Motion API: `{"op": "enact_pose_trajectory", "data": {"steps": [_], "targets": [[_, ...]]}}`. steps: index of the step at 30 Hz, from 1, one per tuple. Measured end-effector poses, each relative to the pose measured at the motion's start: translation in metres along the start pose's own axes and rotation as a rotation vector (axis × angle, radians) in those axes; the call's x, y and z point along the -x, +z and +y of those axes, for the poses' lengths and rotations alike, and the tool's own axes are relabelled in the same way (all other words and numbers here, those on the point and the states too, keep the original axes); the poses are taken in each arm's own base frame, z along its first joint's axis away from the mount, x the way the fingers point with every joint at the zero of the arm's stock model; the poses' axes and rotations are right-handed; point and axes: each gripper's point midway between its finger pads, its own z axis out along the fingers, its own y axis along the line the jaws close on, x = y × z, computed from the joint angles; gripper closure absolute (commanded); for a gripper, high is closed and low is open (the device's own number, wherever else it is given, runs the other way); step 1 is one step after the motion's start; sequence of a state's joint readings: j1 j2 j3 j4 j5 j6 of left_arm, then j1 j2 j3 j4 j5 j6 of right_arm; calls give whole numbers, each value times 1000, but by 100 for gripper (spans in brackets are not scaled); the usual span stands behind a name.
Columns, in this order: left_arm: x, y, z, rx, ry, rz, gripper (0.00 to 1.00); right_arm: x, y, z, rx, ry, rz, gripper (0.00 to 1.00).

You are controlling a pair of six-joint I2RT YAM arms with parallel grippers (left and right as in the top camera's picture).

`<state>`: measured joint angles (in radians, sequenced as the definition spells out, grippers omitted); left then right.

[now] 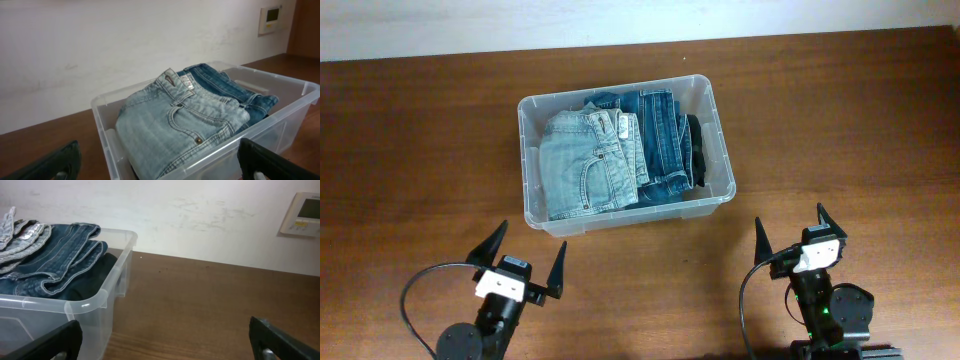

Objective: Pack container

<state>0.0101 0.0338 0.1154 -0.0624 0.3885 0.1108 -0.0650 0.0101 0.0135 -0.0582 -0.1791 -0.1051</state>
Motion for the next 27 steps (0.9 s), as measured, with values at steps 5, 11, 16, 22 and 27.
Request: {"op": "enact_pose_trajectory", "data": {"steps": [5,11,16,22,27], "targets": [[-11,1,7,42,-5,17,0,0,0,0,0,0,0,2],[-28,1,18,109,-14,54,1,0,0,0,0,0,0,2],[-47,2,25,157,-24,94,1,0,0,0,0,0,0,1],[-47,1,30,185,-23,98,1,0,0,0,0,0,0,2],[-47,0,31,189,-23,98,1,0,0,0,0,-1,0,1]]}}
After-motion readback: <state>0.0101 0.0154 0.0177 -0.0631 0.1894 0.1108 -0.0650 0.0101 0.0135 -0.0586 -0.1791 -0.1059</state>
